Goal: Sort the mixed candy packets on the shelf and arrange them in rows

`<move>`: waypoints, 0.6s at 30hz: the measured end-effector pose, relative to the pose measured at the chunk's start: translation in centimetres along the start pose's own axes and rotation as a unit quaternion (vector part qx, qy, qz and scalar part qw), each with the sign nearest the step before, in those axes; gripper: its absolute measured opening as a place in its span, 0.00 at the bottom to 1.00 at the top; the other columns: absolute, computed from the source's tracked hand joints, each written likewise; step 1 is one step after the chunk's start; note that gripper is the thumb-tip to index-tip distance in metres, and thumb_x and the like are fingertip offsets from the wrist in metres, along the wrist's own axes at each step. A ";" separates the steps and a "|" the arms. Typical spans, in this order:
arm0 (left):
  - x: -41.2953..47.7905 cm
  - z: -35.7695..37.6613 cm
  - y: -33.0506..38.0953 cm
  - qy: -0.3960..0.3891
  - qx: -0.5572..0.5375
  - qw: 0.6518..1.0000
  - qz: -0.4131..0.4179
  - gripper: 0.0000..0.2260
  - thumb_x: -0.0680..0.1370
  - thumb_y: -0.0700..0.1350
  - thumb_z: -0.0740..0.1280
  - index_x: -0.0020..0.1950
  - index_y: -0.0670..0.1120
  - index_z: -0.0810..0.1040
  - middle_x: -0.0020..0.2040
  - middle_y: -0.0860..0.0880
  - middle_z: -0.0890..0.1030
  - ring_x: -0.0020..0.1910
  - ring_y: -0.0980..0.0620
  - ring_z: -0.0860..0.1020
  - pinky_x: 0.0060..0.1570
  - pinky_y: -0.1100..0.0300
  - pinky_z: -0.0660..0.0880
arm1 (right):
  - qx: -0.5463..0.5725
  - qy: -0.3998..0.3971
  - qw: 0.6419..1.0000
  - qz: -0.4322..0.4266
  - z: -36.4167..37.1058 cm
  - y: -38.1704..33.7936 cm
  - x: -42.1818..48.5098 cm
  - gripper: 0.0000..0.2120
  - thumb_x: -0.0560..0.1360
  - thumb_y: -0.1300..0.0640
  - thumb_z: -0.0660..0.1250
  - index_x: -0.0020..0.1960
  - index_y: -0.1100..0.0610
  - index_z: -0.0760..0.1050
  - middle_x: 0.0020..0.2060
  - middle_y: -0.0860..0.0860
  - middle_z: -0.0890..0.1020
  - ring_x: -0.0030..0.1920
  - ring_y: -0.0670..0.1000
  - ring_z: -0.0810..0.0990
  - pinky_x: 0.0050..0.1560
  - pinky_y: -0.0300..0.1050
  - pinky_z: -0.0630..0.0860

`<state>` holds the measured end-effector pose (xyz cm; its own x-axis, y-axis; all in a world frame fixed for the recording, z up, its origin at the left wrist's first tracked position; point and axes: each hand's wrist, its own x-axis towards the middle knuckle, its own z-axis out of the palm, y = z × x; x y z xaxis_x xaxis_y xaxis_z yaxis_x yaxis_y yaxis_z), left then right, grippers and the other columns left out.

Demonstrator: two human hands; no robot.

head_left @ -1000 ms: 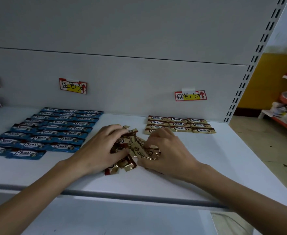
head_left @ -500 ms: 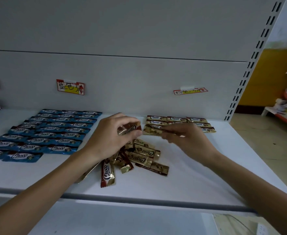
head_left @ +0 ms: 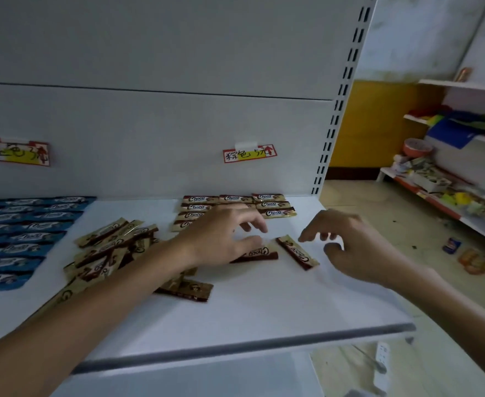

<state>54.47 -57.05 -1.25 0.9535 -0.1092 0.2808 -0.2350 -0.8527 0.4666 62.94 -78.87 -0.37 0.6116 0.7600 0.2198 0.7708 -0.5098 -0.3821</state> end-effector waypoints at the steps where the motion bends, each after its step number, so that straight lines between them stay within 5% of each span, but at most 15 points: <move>1: -0.3 -0.4 0.0 -0.002 -0.007 1.000 0.014 0.05 0.75 0.44 0.68 0.49 0.52 0.80 0.50 0.57 0.78 0.49 0.63 0.74 0.48 0.67 0.68 | 0.026 0.030 0.999 -0.003 -0.2 0.3 0.2 0.27 0.65 0.76 0.58 0.44 0.45 0.78 0.46 0.44 0.80 0.46 0.39 0.74 0.44 0.28 0.68; 4: -1.2 -1.1 0.2 -0.050 0.010 0.998 0.041 0.09 0.75 0.38 0.65 0.47 0.50 0.82 0.52 0.56 0.80 0.52 0.63 0.73 0.55 0.72 0.65 | 0.058 0.016 0.998 -0.016 0.0 0.9 0.9 0.27 0.65 0.75 0.58 0.40 0.42 0.76 0.48 0.38 0.80 0.53 0.39 0.76 0.53 0.31 0.71; 7: -2.0 -1.0 0.0 -0.087 0.069 0.993 0.052 0.11 0.76 0.41 0.63 0.52 0.51 0.81 0.54 0.56 0.78 0.52 0.61 0.73 0.57 0.65 0.67 | 0.056 -0.029 0.998 -0.023 0.9 0.9 1.1 0.22 0.67 0.67 0.62 0.41 0.38 0.76 0.49 0.36 0.79 0.53 0.41 0.76 0.56 0.38 0.73; 14: -1.9 -0.8 -0.1 -0.084 0.105 0.991 0.024 0.15 0.77 0.49 0.63 0.64 0.55 0.75 0.52 0.58 0.73 0.51 0.61 0.69 0.53 0.64 0.65 | -0.067 0.041 0.997 -0.013 1.5 1.9 1.2 0.13 0.73 0.62 0.66 0.50 0.46 0.82 0.43 0.44 0.79 0.44 0.46 0.76 0.43 0.45 0.74; 18: -1.9 -1.0 -0.7 -0.068 0.058 0.995 0.036 0.13 0.71 0.47 0.59 0.53 0.51 0.77 0.51 0.59 0.76 0.53 0.62 0.71 0.56 0.63 0.68 | -0.061 0.096 0.993 -0.006 2.0 2.8 1.3 0.05 0.72 0.57 0.69 0.46 0.51 0.83 0.41 0.47 0.79 0.42 0.46 0.74 0.42 0.47 0.75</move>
<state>52.70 -55.73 -1.32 0.9534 -0.2339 0.1908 -0.2884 -0.8925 0.3469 65.55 -78.57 -2.93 0.6164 0.6807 0.3958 0.7866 -0.5556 -0.2694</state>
